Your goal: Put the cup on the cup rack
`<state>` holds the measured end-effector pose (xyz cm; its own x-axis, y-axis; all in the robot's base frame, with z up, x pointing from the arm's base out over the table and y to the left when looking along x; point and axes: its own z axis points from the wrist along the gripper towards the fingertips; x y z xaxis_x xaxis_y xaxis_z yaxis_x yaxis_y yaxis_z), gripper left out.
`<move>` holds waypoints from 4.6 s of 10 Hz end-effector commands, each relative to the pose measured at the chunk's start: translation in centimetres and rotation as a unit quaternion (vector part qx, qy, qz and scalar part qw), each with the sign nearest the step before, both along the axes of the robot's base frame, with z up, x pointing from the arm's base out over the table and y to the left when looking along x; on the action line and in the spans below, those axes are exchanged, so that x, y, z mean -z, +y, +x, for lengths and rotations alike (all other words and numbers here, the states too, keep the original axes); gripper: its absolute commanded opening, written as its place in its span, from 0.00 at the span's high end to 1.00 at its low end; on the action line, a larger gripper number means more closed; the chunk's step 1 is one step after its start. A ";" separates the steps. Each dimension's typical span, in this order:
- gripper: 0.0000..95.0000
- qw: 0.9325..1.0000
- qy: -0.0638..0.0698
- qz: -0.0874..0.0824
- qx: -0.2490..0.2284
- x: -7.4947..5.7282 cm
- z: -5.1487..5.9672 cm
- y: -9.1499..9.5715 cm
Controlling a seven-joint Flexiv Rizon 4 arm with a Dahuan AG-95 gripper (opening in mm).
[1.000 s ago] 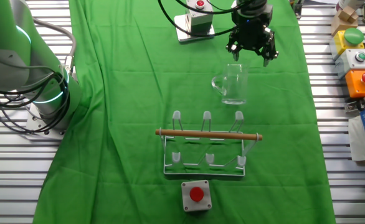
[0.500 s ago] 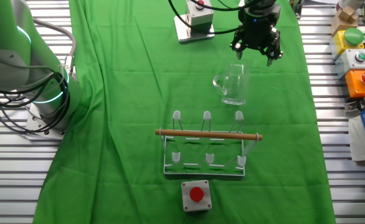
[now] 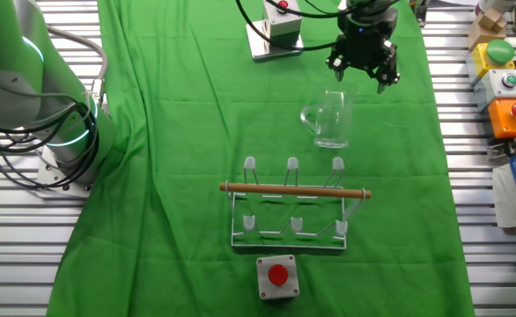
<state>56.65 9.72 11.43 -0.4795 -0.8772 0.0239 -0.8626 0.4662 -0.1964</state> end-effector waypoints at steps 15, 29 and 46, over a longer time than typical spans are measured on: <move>0.20 1.000 0.011 0.006 0.025 1.1 -0.1 0.2; 0.20 0.995 0.082 0.038 -0.046 -4.0 -0.9 -6.8; 0.20 0.982 0.125 0.061 -0.126 -3.4 -1.7 -6.7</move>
